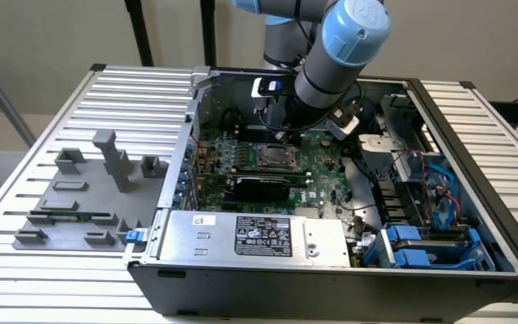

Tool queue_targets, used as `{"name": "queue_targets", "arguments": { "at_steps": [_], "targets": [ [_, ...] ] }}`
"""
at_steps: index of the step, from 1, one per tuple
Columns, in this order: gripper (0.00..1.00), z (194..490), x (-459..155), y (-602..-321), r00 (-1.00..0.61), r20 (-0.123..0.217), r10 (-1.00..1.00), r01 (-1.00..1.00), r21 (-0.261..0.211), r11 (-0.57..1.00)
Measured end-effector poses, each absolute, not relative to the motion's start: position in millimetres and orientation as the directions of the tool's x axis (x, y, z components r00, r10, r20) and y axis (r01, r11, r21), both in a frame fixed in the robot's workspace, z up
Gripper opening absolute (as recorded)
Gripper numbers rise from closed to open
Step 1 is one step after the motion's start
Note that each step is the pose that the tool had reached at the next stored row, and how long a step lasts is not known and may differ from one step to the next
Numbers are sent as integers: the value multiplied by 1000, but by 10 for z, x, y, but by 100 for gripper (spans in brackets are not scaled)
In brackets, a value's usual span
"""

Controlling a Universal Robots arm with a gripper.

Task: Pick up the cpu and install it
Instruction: 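Install the first cpu locking lever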

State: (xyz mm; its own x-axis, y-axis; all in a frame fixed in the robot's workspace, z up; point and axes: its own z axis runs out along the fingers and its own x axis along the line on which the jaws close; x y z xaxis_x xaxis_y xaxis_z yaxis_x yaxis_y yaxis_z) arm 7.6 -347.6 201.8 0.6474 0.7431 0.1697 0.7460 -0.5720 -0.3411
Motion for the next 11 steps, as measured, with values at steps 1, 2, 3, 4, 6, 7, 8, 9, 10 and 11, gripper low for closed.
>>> {"name": "queue_targets", "arguments": {
  "at_steps": [1,2,3,4,6,7,8,9,10,11],
  "targets": [
    [11,2018,76,-3476,647,170,743,746,-341,-572],
    [11,2018,76,-3476,647,170,743,746,-341,-572],
    [11,2018,76,-3476,647,170,743,746,-341,-572],
    [11,2018,76,-3476,647,170,743,746,-341,-572],
    [11,2018,76,-3476,647,170,743,746,-341,-572],
    [11,2018,76,-3476,647,170,743,746,-341,-572],
    [11,2018,76,-3476,647,170,743,746,-341,-572],
    [11,2018,76,-3477,647,170,743,746,-341,-572],
    [11,2019,75,-3481,647,171,743,746,-342,-572],
    [11,2022,75,-3482,647,171,743,746,-342,-572]
  ]
}}
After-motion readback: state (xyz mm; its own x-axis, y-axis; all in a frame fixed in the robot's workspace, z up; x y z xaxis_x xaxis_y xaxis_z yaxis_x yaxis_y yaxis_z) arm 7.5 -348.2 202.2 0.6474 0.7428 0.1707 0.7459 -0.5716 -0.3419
